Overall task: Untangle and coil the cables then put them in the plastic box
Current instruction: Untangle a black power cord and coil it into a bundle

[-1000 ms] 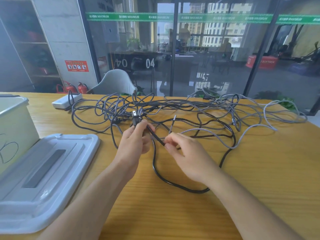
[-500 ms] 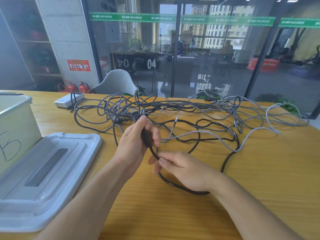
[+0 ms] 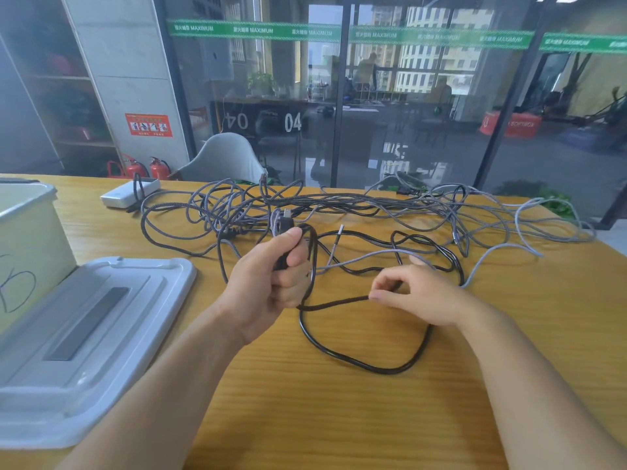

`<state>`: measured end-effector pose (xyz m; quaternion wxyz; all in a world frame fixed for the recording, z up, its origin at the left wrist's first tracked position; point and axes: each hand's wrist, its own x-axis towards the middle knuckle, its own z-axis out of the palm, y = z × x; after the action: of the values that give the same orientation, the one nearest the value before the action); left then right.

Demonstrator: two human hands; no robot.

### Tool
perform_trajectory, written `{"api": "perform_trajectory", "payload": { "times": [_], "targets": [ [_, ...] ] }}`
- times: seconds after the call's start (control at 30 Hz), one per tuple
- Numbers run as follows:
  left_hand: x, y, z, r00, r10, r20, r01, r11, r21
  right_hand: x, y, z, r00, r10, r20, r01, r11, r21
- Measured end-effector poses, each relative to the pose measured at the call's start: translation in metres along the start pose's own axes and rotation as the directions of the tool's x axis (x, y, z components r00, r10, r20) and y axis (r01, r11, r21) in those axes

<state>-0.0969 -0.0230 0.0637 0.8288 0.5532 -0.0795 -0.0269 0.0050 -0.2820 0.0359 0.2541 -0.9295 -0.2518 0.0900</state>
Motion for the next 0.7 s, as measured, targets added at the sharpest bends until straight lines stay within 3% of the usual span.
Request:
{"api": "perform_trajectory", "payload": {
  "times": [0.07,0.17,0.27,0.33,0.4,0.47,0.57,0.63,0.7],
  "targets": [
    [0.0,-0.001,0.001,0.999,-0.011,0.043,0.01,0.999,0.038,-0.002,0.0,-0.002,1.0,0.022,0.014,-0.022,0.999,-0.042],
    [-0.001,-0.004,0.002,0.993,-0.053,0.104,0.041,0.993,0.114,-0.001,-0.013,-0.002,0.98,0.02,-0.2,-0.057,0.982,-0.178],
    [0.001,-0.01,0.004,0.985,-0.076,0.155,0.05,0.984,0.171,0.001,-0.029,0.005,0.872,-0.097,-0.479,-0.063,0.95,-0.307],
    [0.001,-0.013,0.005,0.982,-0.084,0.166,0.05,0.978,0.202,0.003,-0.04,0.012,0.775,-0.144,-0.615,-0.052,0.956,-0.29],
    [0.001,-0.014,0.005,0.98,-0.088,0.178,0.042,0.968,0.248,0.003,-0.046,0.019,0.714,-0.117,-0.69,0.049,0.992,-0.118],
    [0.001,-0.017,0.006,0.978,-0.098,0.186,0.038,0.953,0.301,0.003,-0.049,0.022,0.71,-0.055,-0.702,0.181,0.978,0.106],
    [0.003,-0.022,0.009,0.978,-0.108,0.181,0.036,0.932,0.36,0.001,-0.059,0.025,0.808,0.058,-0.587,0.221,0.893,0.391],
    [0.005,-0.024,0.009,0.981,-0.105,0.163,0.033,0.919,0.393,-0.003,-0.069,0.024,0.895,0.131,-0.427,0.199,0.738,0.644],
    [0.005,-0.025,0.007,0.985,-0.1,0.138,0.032,0.906,0.422,-0.006,-0.074,0.023,0.941,0.122,-0.317,0.165,0.652,0.74]
  ]
}}
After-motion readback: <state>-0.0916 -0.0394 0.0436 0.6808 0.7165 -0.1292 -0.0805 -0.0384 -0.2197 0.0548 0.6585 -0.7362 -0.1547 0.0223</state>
